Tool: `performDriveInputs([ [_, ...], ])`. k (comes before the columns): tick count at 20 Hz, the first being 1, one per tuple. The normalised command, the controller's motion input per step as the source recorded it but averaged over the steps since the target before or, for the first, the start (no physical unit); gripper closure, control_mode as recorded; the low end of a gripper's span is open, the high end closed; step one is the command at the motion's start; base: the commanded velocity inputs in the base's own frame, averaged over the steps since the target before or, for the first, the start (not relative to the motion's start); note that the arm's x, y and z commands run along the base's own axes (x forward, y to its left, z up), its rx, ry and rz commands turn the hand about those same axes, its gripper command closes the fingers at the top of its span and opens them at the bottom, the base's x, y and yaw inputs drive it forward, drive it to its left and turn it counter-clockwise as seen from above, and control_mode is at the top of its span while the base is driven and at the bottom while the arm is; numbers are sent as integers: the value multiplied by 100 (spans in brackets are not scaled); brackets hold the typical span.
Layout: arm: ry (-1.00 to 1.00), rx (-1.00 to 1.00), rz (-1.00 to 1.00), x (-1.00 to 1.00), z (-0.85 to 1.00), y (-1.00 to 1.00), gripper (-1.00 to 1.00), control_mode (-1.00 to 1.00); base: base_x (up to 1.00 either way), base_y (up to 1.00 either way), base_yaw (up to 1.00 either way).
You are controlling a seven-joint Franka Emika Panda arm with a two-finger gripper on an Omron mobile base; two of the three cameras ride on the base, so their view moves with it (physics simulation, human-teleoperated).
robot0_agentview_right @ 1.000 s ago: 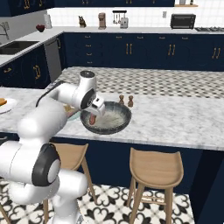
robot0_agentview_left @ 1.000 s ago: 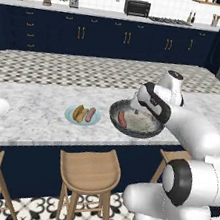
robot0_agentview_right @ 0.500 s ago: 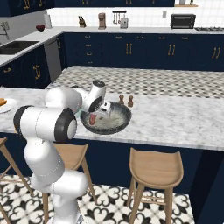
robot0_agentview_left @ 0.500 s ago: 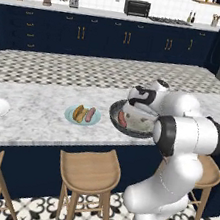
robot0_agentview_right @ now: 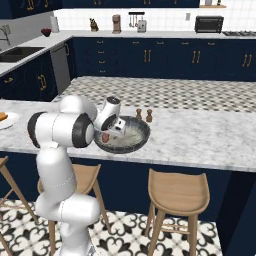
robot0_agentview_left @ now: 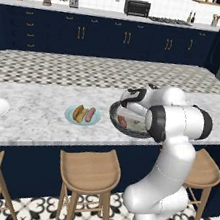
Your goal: Place one bun and one sausage from the bowl on each plate.
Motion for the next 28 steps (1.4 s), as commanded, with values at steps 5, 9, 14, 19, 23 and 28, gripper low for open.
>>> performDriveInputs([
  [5,4,0,0,50,-38,0,-100,-100,0,0,0],
  [9,4,0,0,42,-43,0,-100,-100,0,0,0],
  [14,2,0,0,11,-51,0,-100,-100,0,0,0],
  [19,0,-3,0,-28,-64,0,100,-100,0,0,0],
  [23,-5,-2,0,-24,0,-3,100,-100,0,0,0],
  [28,-19,-2,0,-66,89,0,100,-100,0,0,0],
])
